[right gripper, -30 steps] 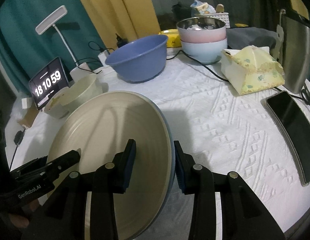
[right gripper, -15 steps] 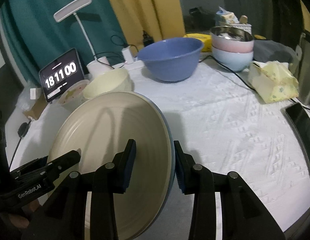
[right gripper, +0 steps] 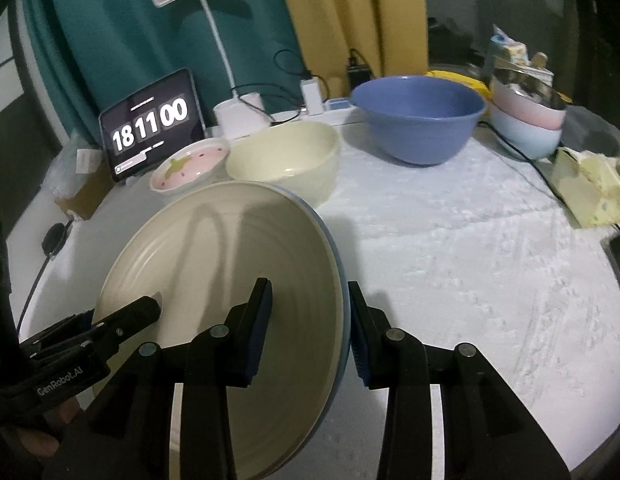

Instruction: Organize plates and bowls

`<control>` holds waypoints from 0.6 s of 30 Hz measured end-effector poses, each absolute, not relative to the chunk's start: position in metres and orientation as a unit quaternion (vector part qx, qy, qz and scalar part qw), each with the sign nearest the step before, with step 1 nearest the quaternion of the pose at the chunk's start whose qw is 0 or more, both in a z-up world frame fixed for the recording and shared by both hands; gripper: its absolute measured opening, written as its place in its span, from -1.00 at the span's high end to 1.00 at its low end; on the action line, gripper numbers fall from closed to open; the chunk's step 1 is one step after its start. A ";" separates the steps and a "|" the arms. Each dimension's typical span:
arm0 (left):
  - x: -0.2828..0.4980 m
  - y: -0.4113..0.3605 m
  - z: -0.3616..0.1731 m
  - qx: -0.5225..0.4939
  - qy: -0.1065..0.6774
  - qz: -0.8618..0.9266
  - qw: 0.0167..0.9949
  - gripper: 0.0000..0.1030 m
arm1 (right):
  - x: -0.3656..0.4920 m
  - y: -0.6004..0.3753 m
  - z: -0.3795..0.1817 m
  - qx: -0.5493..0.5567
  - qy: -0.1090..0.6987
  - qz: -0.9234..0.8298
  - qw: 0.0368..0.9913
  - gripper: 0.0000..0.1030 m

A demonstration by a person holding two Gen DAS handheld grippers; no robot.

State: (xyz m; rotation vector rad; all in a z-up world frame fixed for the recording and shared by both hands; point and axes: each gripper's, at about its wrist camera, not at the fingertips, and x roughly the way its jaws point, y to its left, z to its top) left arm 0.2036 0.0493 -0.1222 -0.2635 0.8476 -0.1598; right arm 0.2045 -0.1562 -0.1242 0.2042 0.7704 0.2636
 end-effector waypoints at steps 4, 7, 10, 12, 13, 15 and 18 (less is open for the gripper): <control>0.204 0.067 -0.123 -0.132 0.408 -0.067 0.901 -0.09 | 0.210 -0.138 -0.123 0.095 0.376 0.137 0.911 0.24; 0.205 0.080 -0.125 -0.137 0.409 -0.058 0.900 -0.09 | 0.216 -0.123 -0.123 0.091 0.381 0.145 0.909 0.24; 0.205 0.092 -0.127 -0.142 0.410 -0.050 0.900 -0.09 | 0.221 -0.111 -0.123 0.087 0.385 0.152 0.906 0.24; 0.207 0.101 -0.128 -0.144 0.410 -0.045 0.900 -0.09 | 0.225 -0.103 -0.123 0.084 0.387 0.157 0.905 0.24; 0.207 0.104 -0.128 -0.145 0.410 -0.042 0.899 -0.09 | 0.227 -0.099 -0.123 0.083 0.388 0.159 0.904 0.24; 0.210 0.111 -0.130 -0.146 0.411 -0.037 0.899 -0.09 | 0.231 -0.090 -0.124 0.081 0.391 0.164 0.902 0.24; 0.213 0.121 -0.133 -0.149 0.415 -0.031 0.897 -0.09 | 0.237 -0.079 -0.126 0.078 0.397 0.170 0.899 0.24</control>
